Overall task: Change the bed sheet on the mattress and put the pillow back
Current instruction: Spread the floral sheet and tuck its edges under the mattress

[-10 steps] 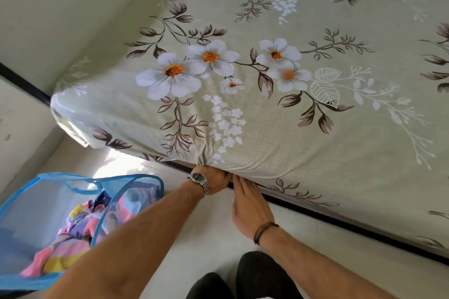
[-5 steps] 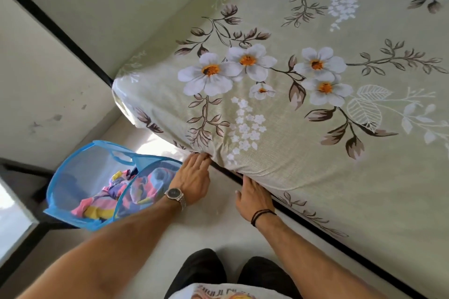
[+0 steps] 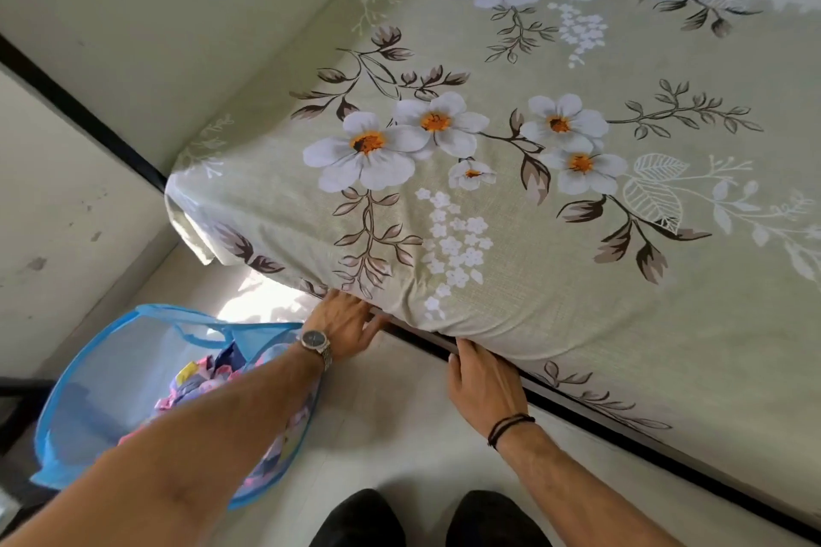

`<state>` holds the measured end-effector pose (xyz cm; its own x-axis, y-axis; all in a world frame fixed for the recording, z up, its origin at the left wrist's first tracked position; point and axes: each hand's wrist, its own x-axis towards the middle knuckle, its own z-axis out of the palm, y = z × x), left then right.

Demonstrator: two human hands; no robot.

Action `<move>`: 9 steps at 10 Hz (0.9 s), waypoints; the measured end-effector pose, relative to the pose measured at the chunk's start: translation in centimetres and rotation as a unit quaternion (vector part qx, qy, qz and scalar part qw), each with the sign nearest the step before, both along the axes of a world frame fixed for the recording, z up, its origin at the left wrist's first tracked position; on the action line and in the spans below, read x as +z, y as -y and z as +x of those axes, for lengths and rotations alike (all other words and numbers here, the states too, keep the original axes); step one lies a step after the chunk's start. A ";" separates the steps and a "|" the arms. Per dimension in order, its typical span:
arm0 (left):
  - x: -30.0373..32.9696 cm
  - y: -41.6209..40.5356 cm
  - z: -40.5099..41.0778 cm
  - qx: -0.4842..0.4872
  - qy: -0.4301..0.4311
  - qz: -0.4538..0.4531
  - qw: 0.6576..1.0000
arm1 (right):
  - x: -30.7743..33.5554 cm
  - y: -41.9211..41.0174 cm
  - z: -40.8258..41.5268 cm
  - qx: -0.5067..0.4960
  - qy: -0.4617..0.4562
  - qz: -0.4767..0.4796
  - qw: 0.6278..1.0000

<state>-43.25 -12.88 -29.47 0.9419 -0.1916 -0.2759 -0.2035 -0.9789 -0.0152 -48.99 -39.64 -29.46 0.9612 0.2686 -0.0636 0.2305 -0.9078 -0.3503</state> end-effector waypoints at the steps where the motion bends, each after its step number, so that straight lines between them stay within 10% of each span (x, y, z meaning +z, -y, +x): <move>1: -0.6 -2.0 3.0 0.059 -0.081 -0.023 0.995 | -0.6 -0.1 -0.2 -0.001 0.003 -0.024 1.000; 3: -2.2 -5.3 7.9 0.195 -0.284 -0.005 0.939 | -1.1 -0.1 0.0 0.010 -0.016 -0.059 0.998; 7: -2.4 -4.3 7.5 0.338 -0.164 -0.206 0.904 | -1.2 0.9 1.5 0.036 -0.070 -0.005 0.997; 9: -4.7 -3.0 7.4 0.528 -0.140 -0.301 0.782 | 0.6 -5.4 0.9 0.166 -0.107 -0.018 0.980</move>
<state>-35.84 -9.88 -34.19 0.5807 0.4775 -0.6594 0.8104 -0.4162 0.4123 -48.06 -34.28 -28.83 0.7848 0.5584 -0.2689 0.4406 -0.8078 -0.3916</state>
